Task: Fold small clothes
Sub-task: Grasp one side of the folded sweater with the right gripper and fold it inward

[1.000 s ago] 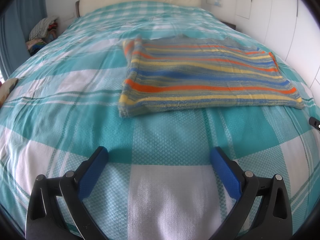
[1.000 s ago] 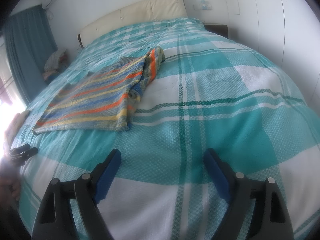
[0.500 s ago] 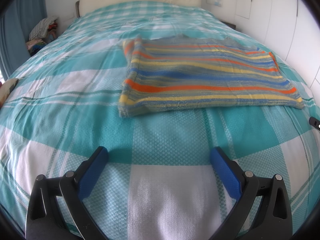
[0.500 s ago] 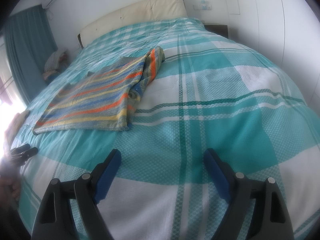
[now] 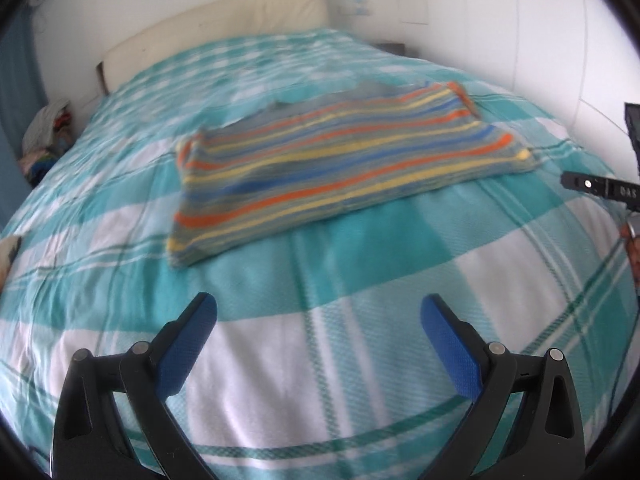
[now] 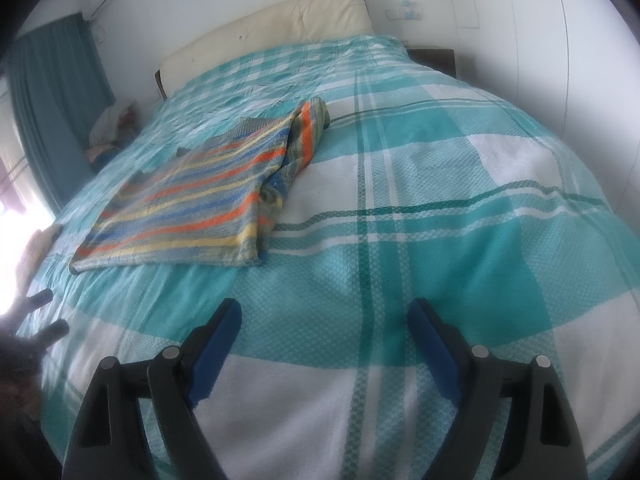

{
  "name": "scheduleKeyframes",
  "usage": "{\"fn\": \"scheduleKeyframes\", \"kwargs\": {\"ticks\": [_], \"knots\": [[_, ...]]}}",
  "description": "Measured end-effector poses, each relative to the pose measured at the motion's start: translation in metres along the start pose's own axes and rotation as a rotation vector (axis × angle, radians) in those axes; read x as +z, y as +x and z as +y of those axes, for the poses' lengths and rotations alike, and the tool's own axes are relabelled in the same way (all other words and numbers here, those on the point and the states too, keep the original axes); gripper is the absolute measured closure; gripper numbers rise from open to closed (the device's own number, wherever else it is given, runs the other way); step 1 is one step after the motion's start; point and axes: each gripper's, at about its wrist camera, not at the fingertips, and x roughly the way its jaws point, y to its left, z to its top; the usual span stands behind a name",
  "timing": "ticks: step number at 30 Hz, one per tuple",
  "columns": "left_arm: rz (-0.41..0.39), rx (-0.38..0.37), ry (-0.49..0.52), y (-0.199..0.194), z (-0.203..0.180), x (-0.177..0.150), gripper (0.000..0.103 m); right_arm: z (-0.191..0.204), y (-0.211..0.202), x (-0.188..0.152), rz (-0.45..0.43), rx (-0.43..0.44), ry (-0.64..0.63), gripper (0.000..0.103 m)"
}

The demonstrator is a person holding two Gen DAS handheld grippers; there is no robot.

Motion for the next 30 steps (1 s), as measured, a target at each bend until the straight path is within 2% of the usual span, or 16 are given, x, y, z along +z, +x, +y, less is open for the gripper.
{"fn": "scheduleKeyframes", "kwargs": {"ticks": [4,8,12,14,16,18,19,21,22,23,25,30], "knots": [[-0.030,-0.093,0.036,-0.002,-0.015,0.025,0.001,-0.007,-0.012,0.030,-0.012,0.076,0.015,0.018],[-0.043,-0.186,0.072,0.020,-0.053,0.062,0.002,-0.021,0.003,0.081,0.019,0.158,0.044,0.018],[-0.022,-0.263,0.162,0.055,-0.112,0.092,0.003,-0.029,0.064,0.135,0.161,0.286,0.095,0.018],[-0.014,-0.268,0.246,0.072,-0.144,0.101,0.004,-0.030,0.099,0.154,0.251,0.327,0.117,0.018],[-0.002,-0.237,0.297,0.087,-0.164,0.105,0.018,-0.030,0.135,0.170,0.325,0.356,0.165,0.018],[0.023,-0.266,0.306,0.098,-0.173,0.106,0.045,-0.025,0.157,0.181,0.349,0.380,0.183,0.019],[0.013,-0.298,0.286,0.100,-0.171,0.107,0.054,-0.019,0.167,0.186,0.356,0.389,0.177,0.019],[0.003,-0.322,0.224,0.100,-0.161,0.110,0.095,-0.005,0.184,0.192,0.393,0.417,0.140,0.042],[0.001,-0.331,0.179,0.099,-0.151,0.112,0.095,0.004,0.192,0.194,0.427,0.391,0.108,0.078],[-0.012,-0.360,0.122,0.094,-0.137,0.112,0.097,0.013,0.195,0.197,0.438,0.356,0.074,0.092],[-0.050,-0.354,0.037,0.078,-0.107,0.109,0.097,0.031,0.187,0.203,0.419,0.345,0.019,0.092],[-0.127,-0.334,-0.171,0.028,-0.022,0.096,0.097,0.103,0.158,0.227,0.350,0.442,-0.051,0.093]]}}
